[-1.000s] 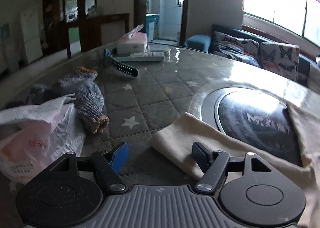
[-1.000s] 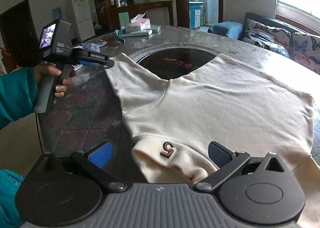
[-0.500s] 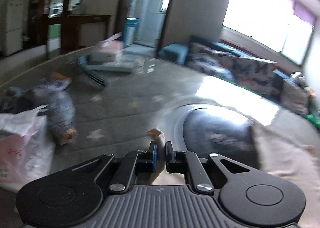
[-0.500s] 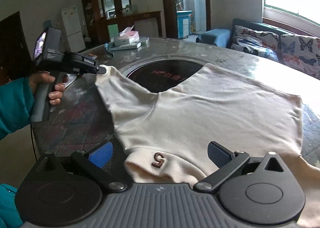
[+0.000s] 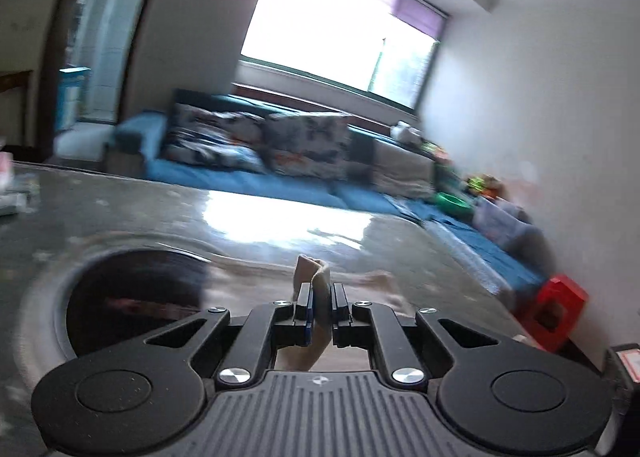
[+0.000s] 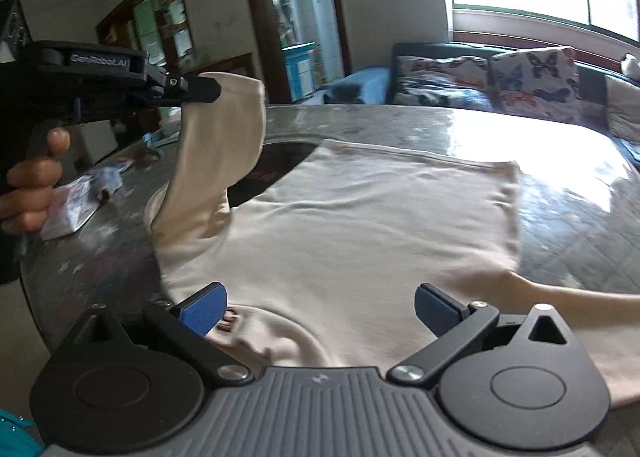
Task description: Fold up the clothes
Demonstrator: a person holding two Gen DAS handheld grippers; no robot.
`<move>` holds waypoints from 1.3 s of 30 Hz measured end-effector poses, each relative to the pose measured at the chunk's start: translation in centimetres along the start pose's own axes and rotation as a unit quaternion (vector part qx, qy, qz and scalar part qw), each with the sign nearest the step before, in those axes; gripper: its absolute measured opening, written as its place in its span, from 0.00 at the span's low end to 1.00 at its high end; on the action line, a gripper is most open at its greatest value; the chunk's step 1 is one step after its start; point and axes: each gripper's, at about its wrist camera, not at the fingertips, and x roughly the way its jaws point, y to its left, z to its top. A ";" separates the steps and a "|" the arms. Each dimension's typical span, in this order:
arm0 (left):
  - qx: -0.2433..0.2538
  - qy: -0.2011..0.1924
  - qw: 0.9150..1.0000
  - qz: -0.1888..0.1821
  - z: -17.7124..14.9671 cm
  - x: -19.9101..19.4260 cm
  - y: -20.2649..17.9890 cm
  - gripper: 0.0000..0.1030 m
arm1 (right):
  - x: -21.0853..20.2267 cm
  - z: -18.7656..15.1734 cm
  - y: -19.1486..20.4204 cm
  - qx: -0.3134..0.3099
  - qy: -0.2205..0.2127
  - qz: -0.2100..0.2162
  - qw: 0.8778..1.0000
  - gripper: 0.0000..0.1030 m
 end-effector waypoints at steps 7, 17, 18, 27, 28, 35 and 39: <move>0.002 0.060 0.997 -0.049 -3.1 3.8 -2.9 0.14 | -0.6 -0.9 -2.5 0.031 0.001 -0.026 0.999 0.99; 0.061 0.071 0.996 0.005 -6.1 1.0 -0.1 0.43 | -0.7 -0.2 -3.3 0.041 -0.003 -0.038 0.998 0.98; 0.069 0.071 0.995 0.019 -6.3 0.6 0.7 0.44 | -0.5 0.0 -3.2 0.039 -0.002 -0.035 0.999 0.97; 0.114 0.086 0.986 0.081 -8.7 -2.4 4.5 0.46 | 3.4 2.0 -3.4 0.052 0.032 -0.023 0.998 0.73; 0.115 0.086 0.986 0.080 -8.9 -2.5 4.7 0.46 | 3.9 2.1 -3.6 0.059 0.037 -0.026 0.997 0.69; 0.129 0.090 0.985 0.068 -9.8 -2.4 5.0 0.45 | 5.4 2.4 -4.0 0.065 0.055 -0.049 0.995 0.31; 0.136 0.091 0.984 0.065 -10.2 -2.1 4.9 0.45 | 5.2 2.5 -3.9 0.061 0.054 -0.065 0.995 0.16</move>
